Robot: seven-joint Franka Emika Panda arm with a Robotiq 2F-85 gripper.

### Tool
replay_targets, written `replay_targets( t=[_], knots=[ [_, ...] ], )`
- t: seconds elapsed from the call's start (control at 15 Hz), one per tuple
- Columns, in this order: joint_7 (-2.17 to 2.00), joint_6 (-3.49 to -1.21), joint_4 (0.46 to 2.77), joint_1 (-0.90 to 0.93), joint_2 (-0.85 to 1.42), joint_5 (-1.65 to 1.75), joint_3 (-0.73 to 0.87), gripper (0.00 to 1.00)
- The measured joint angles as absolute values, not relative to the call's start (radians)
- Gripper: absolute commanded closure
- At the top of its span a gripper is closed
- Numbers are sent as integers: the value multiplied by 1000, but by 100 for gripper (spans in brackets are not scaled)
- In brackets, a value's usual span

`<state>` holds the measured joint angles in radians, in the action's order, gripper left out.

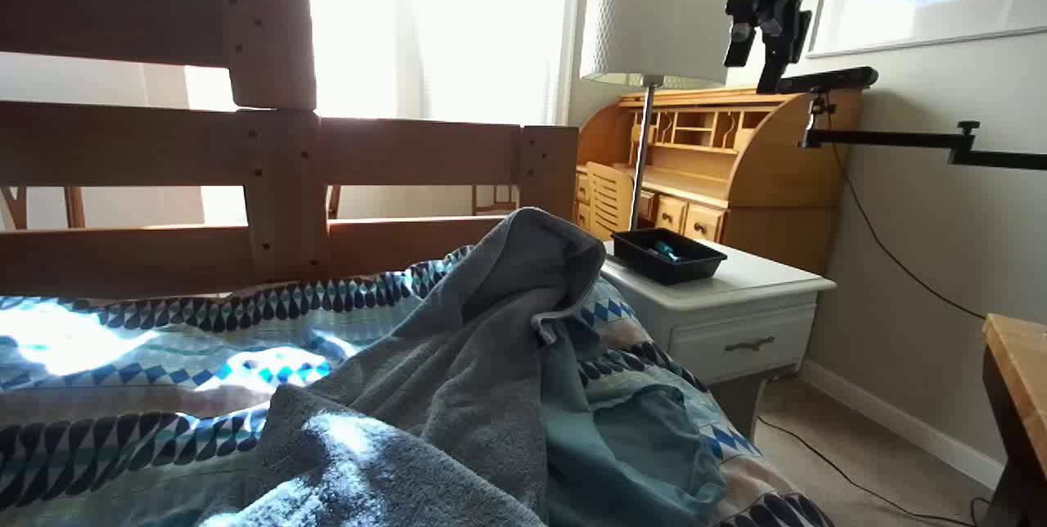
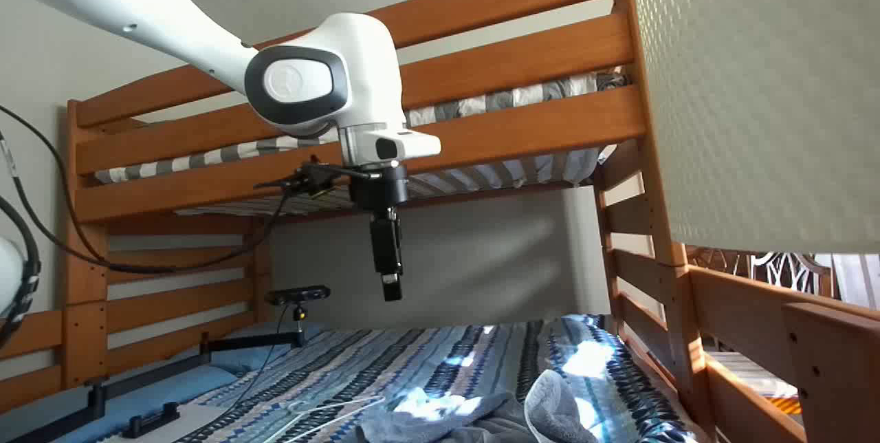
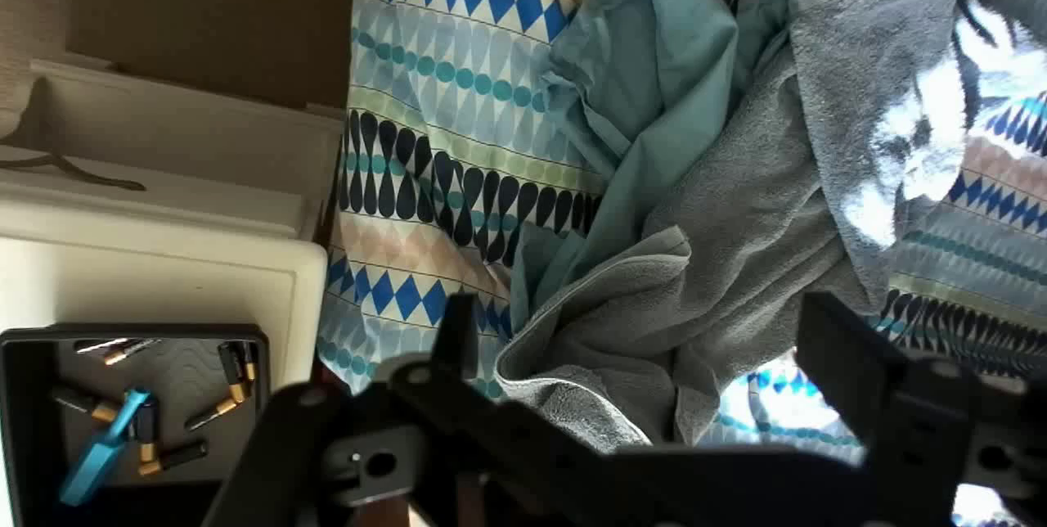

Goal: Take the blue object out of the black box.

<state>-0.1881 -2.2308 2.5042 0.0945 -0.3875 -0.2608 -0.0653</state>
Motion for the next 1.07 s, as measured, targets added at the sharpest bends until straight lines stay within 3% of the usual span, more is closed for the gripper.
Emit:
replay_targets(
  t=[0.73,1.07],
  knots=[
    [-188,-2244,2504,94,-382,-261,-65,0],
    [-196,-2342,2474,79,-275,-261,-60,0]
  ],
)
